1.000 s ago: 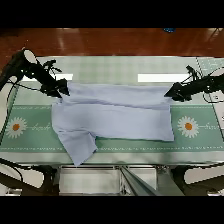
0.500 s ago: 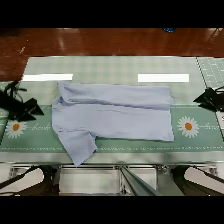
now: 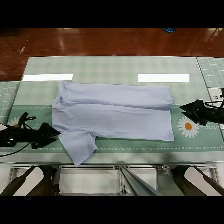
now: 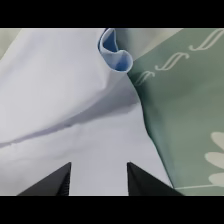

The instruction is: Fold the shirts.

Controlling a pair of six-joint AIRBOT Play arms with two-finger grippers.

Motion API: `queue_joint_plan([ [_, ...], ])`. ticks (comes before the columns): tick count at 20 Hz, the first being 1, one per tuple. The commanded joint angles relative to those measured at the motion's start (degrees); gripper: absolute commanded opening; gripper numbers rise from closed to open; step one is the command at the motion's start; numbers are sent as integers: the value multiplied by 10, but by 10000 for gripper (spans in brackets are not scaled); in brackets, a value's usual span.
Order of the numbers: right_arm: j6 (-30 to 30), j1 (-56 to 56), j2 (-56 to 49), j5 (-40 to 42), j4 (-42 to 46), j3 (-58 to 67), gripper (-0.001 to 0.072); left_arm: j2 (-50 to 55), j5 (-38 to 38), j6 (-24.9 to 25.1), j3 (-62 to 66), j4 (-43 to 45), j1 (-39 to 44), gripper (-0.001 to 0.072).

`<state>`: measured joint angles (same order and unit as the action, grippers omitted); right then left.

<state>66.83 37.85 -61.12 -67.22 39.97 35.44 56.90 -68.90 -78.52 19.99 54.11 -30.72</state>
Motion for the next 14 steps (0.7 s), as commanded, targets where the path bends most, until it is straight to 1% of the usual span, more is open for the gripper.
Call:
queue_joint_plan([
  [1,-6,1,5,-11,-19,-12,409,-5,57,16,-42,-46,61,505],
  [3,-2,2,5,-19,-14,-12,409,-1,82,16,-44,-73,111,504],
  [4,0,8,5,-26,5,-12,409,4,86,17,-43,-79,135,497],
  [5,8,21,5,-33,46,-12,409,9,85,33,-43,-79,153,362],
  [6,39,40,5,-40,117,-12,409,11,78,48,-42,-79,164,15],
  [7,86,58,5,-50,205,-12,409,11,70,60,-40,-82,165,23],
  [8,147,68,5,-66,283,-15,409,11,65,61,-37,-83,164,23],
  [9,183,70,5,-87,335,-25,409,11,63,61,-33,-86,164,24],
  [10,189,70,5,-101,345,-38,409,10,62,61,-29,-96,164,24],
  [12,173,67,5,-108,303,-63,409,9,62,61,-25,-121,165,24],
  [14,164,51,4,-106,289,-75,409,9,63,61,-25,-139,165,23],
])
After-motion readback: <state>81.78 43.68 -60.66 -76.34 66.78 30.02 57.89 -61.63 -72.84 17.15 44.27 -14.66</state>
